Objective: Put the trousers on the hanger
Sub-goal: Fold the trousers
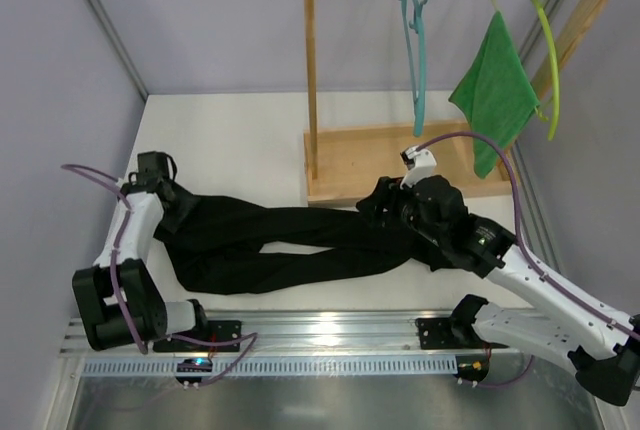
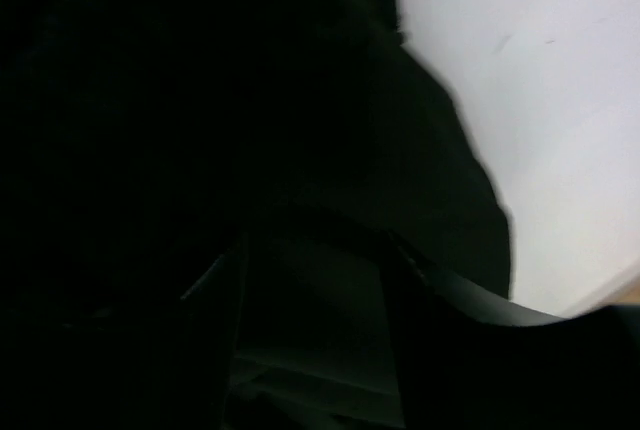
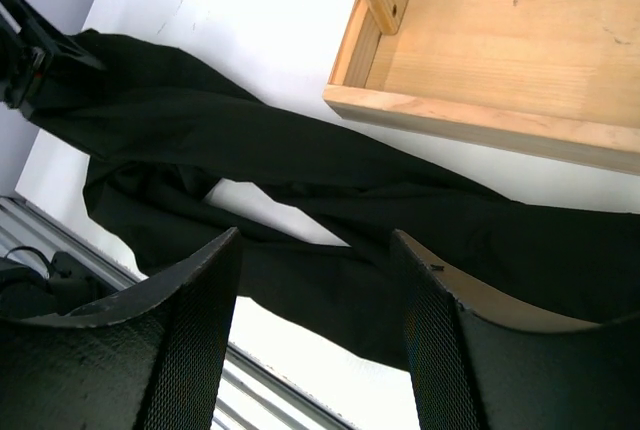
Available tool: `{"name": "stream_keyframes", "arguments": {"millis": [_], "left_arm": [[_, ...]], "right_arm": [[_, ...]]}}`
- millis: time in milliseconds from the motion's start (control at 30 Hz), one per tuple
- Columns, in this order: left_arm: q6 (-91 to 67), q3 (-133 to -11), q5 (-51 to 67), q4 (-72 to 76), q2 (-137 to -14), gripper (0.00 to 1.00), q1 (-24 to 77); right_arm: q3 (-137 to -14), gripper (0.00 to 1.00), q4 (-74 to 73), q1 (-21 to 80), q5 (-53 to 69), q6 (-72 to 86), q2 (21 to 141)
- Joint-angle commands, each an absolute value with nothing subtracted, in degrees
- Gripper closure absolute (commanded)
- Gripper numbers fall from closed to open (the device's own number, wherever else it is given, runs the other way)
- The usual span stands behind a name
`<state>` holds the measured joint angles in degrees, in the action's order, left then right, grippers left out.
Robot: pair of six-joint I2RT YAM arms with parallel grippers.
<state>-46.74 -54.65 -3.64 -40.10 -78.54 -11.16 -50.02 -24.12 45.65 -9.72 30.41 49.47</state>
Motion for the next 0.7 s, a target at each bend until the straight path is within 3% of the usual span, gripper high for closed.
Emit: {"name": "stream_keyframes", "arguments": {"millis": [0,133,467,567,667], "left_arm": [[-49.3,-49.2,-16.1,-41.2,-68.7,0.43,-11.0],[-51.1,-47.0,-19.4,-44.1,-69.5,0.37,-10.9],[-52.1,-56.2,-20.8,-47.9,-74.8,0.28,-11.1],[-52.2,-58.7,-22.2,-49.2,-72.4,0.18,-11.2],[-52.6,-59.8,-21.9,-48.7,-70.5,0.17,-11.8]], "right_arm": [[-47.8,0.36,-19.0,46.1,-6.2,29.3,51.7],[-49.8,0.36,-15.0,49.0,-5.6,28.0,60.1],[-78.6,0.36,-12.7,55.5,-7.7,16.2,93.8],[-84.6,0.38,-12.4,55.5,-7.4,14.9,103.6],[-84.2,0.39,-9.9,55.9,-6.2,16.5,109.0]]}}
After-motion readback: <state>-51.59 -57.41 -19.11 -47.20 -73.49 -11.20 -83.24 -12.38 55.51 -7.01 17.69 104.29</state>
